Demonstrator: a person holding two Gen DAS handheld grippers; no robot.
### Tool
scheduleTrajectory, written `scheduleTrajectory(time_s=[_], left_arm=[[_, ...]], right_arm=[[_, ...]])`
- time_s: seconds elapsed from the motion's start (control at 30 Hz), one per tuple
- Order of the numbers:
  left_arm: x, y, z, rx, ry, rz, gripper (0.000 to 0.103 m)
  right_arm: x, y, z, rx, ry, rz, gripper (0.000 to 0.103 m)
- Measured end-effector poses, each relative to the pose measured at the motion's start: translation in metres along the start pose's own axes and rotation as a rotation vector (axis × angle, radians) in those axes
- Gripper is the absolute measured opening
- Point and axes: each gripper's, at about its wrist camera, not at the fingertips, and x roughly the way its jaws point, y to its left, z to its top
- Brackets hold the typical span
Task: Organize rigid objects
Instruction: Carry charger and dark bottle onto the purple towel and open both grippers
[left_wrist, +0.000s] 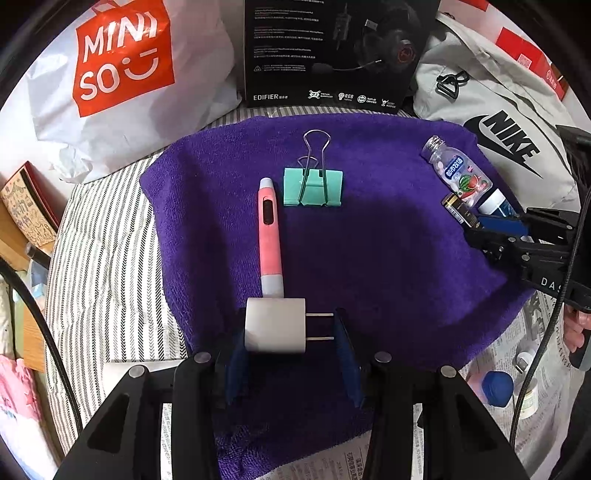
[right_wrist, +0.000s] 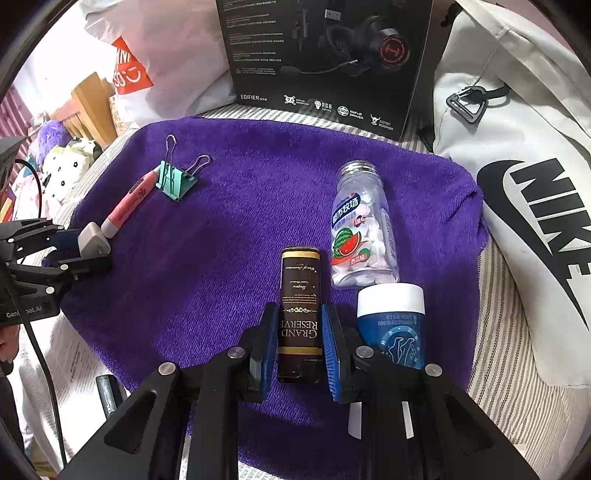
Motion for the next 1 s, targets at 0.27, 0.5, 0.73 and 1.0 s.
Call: scheduleTrajectory(time_s=[0.27,0.5,0.73,1.0], left_arm=[[0.000,-0.005,-0.002,0.024,0.002,0.025,0.042],[-0.008,-0.006,-0.008,0.026,0.042,-0.006,0.052],[-0.040,-0.010,-0.023,-0.049,0.007,0.007,0.055],[-0.075,-0.054,-0.060,-0.038,-0.030,-0.045,0.065]], right_arm=[[-0.001,0.001,-0.003,-0.009,-0.007,0.000,0.024],[-0.006,-0.002,-0.008,0.000,0.007,0.041,0.032],[-0.041,-0.005,-0.025,0.065,-0.022,0.072,0.040],[-0.109,-0.001,-0.074,0.119,-0.136,0.076,0.055]])
